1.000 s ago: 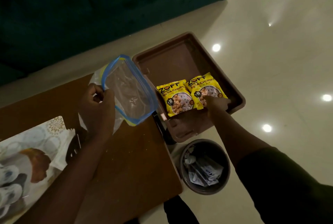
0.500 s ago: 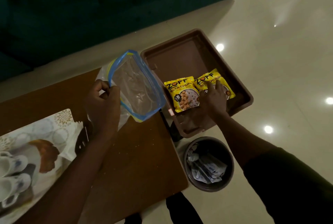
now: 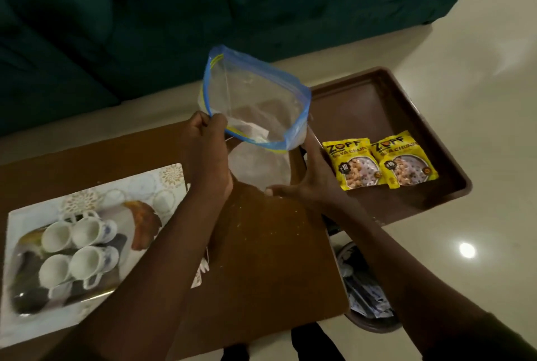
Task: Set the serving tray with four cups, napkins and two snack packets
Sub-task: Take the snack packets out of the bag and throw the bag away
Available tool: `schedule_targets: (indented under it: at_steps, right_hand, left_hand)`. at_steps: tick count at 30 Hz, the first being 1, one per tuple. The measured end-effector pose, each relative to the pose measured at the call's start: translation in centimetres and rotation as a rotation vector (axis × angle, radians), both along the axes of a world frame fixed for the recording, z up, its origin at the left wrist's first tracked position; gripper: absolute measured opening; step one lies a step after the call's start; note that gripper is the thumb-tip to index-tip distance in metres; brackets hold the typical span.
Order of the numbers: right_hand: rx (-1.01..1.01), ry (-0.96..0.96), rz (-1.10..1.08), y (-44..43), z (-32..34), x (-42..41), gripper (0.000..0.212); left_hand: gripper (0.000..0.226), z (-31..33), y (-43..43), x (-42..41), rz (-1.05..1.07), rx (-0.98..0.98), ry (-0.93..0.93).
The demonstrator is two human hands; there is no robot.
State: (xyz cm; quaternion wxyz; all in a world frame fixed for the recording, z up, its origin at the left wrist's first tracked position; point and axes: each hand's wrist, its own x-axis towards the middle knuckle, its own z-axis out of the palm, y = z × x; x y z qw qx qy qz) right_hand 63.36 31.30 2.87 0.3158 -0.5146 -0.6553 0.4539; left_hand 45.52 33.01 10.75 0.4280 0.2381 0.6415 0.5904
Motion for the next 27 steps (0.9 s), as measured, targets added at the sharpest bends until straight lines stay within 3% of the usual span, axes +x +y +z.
schedule_targets:
  at_steps: [3,7,9,11,13,15,17,19,21,24,27]
  right_hand:
    - [0.044,0.083,-0.171,0.3,1.1,-2.3,0.092]
    - [0.109,0.082,-0.329,1.2,2.1,-3.4,0.037]
    - [-0.001,0.091,-0.347,1.8,2.3,-3.3,0.025]
    - [-0.138,0.223,-0.354,2.1,2.5,-2.4,0.011]
    - [-0.233,0.309,-0.391,2.0,2.6,-1.4,0.017]
    - [-0.35,0.32,-0.435,1.6,2.9,-0.2,0.028]
    - [-0.436,0.252,-0.438,1.3,3.2,0.9,0.038]
    - [-0.515,0.169,-0.383,1.2,3.3,1.8,0.031]
    - [-0.572,0.192,-0.369,0.6,3.0,2.6,0.036]
    - [-0.577,0.402,-0.473,-0.8,2.1,3.3,0.05]
    - [-0.345,0.424,-0.508,-2.1,1.1,4.4,0.04]
  left_hand:
    - [0.031,0.6,-0.8,-0.1,-0.099,0.022,-0.13]
    - [0.006,1.0,-1.8,-1.0,-0.26,0.065,-0.24]
    - [0.017,0.6,-2.1,-2.3,-0.261,0.022,-0.079]
    - [0.023,-0.2,-2.8,-3.3,-0.2,-0.037,0.12]
    - [0.026,-1.3,-3.8,-3.7,-0.194,-0.087,0.26]
    - [0.041,-2.5,-4.7,-3.6,-0.303,-0.143,0.23]
    - [0.073,-3.4,-5.4,-3.2,-0.439,-0.188,0.021]
    - [0.099,-4.3,-5.6,-2.9,-0.503,-0.23,-0.279]
    - [0.102,-5.0,-5.6,-2.5,-0.471,-0.209,-0.41]
    - [0.085,-5.8,-5.1,-2.0,-0.316,-0.184,-0.187]
    - [0.072,-6.1,-4.6,-1.7,-0.324,-0.146,0.083]
